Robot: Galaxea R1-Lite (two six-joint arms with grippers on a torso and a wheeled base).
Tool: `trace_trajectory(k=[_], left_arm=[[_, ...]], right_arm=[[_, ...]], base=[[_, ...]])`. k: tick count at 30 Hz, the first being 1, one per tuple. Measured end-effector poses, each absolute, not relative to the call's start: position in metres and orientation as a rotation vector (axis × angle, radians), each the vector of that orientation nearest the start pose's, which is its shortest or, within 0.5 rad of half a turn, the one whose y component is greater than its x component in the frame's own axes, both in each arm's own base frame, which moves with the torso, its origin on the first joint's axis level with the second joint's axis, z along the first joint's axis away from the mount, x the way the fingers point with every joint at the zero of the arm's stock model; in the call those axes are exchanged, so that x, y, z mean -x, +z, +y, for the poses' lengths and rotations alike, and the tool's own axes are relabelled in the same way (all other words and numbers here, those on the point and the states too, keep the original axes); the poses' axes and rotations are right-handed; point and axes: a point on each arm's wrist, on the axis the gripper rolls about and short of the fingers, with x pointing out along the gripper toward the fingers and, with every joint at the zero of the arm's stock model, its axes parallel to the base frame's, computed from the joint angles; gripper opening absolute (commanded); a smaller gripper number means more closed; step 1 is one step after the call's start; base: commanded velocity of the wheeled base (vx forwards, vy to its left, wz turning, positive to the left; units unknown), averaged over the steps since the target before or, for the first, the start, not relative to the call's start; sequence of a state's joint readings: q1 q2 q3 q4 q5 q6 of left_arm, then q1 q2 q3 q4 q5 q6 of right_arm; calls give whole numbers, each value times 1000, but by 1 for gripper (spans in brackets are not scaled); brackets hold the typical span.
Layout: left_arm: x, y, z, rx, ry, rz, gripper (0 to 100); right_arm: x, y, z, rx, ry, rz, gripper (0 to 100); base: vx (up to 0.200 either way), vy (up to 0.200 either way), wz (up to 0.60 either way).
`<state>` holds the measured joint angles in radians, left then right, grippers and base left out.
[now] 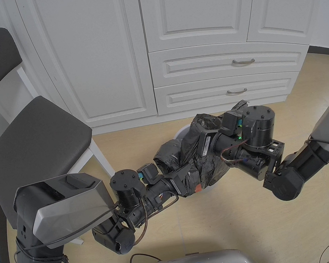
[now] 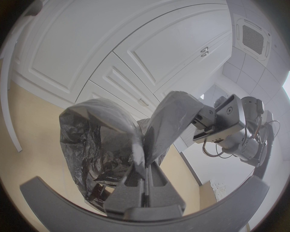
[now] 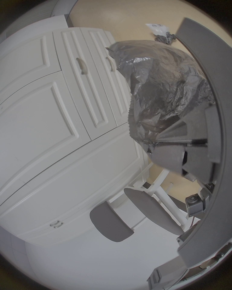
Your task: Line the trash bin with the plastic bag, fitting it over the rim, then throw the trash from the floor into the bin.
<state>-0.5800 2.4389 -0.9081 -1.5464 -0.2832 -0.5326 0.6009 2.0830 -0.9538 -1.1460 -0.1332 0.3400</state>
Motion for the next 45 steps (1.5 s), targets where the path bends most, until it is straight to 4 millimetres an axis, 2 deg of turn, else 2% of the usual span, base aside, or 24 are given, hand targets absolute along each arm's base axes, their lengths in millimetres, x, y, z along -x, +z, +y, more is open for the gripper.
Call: trace_trajectory(k=[10, 15, 19, 20, 24, 29, 34, 39, 45], left_arm=[[-339, 40, -219, 507, -804, 196, 0], [-340, 43, -217, 512, -799, 190, 0], [-338, 42, -218, 510, -797, 197, 0], [-337, 42, -219, 509, -797, 199, 0], [-332, 40, -227, 507, -813, 216, 0], [-328, 40, -232, 507, -832, 216, 0], [-328, 41, -235, 510, -841, 212, 0], [-332, 44, -232, 514, -833, 197, 0], [-335, 59, -219, 523, -814, 158, 0]], right_arm=[[-305, 173, 188, -280, 443, 58, 0], [-298, 180, 185, -280, 458, 49, 0], [-297, 178, 191, -279, 469, 54, 0], [-296, 177, 194, -280, 475, 54, 100], [-293, 176, 205, -296, 507, 54, 100], [-286, 179, 208, -312, 534, 62, 100], [-272, 195, 203, -358, 596, 50, 100], [-266, 214, 185, -387, 591, 22, 100], [-288, 227, 154, -379, 463, 54, 100]], base=[[0, 0, 0], [0, 0, 0], [0, 0, 0], [0, 0, 0], [0, 0, 0], [0, 0, 0], [0, 0, 0], [0, 0, 0], [0, 0, 0]])
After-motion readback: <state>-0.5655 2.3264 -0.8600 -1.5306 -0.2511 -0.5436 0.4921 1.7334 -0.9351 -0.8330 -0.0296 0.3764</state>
